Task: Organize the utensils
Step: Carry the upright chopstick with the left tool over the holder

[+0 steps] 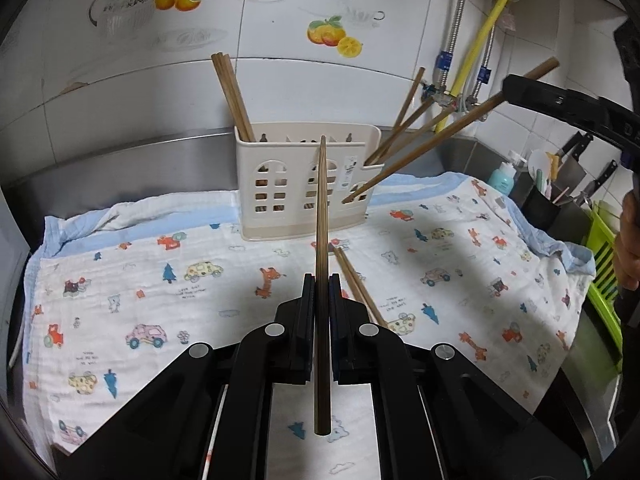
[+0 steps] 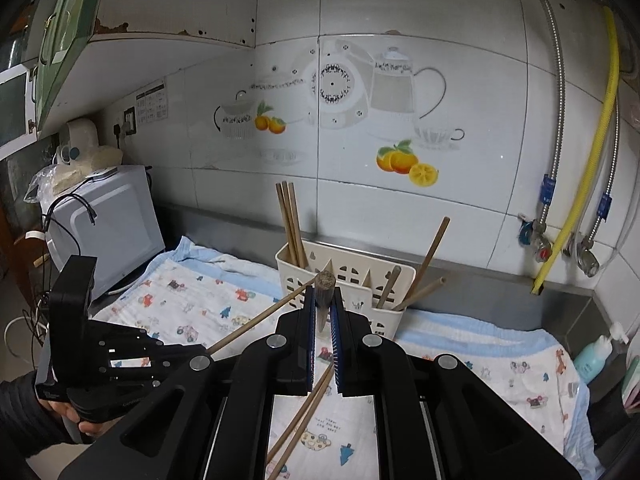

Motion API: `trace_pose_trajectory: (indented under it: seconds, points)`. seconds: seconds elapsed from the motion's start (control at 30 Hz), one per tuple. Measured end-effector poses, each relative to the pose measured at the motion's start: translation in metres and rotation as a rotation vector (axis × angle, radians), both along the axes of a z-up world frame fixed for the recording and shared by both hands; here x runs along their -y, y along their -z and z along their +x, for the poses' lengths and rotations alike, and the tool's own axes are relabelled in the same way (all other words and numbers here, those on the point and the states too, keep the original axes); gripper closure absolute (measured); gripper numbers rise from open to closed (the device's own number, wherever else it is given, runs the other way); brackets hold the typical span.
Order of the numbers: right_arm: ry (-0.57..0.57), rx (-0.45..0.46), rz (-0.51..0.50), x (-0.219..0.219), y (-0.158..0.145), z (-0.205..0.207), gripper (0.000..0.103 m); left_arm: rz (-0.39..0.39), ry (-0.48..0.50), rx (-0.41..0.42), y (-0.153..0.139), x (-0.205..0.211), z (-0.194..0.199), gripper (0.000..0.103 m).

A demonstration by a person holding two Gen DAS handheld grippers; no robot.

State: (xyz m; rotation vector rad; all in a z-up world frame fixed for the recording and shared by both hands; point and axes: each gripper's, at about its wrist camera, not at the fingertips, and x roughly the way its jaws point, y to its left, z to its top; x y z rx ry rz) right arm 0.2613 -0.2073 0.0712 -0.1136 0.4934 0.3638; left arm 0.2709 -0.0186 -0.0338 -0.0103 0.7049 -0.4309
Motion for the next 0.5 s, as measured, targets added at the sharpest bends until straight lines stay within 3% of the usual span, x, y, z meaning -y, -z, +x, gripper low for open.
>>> trace_pose_trajectory:
  seconds: [0.27,0.5]
  points:
    - [0.014,0.036,0.008,0.007,-0.017,0.002,0.096,-0.004,-0.004,-0.052,-0.025,-0.011,0.025,0.098]
    - [0.039,0.089,0.005,0.011,-0.035,0.011,0.096,0.036,-0.034,-0.010,-0.057,-0.014,0.047,0.098]
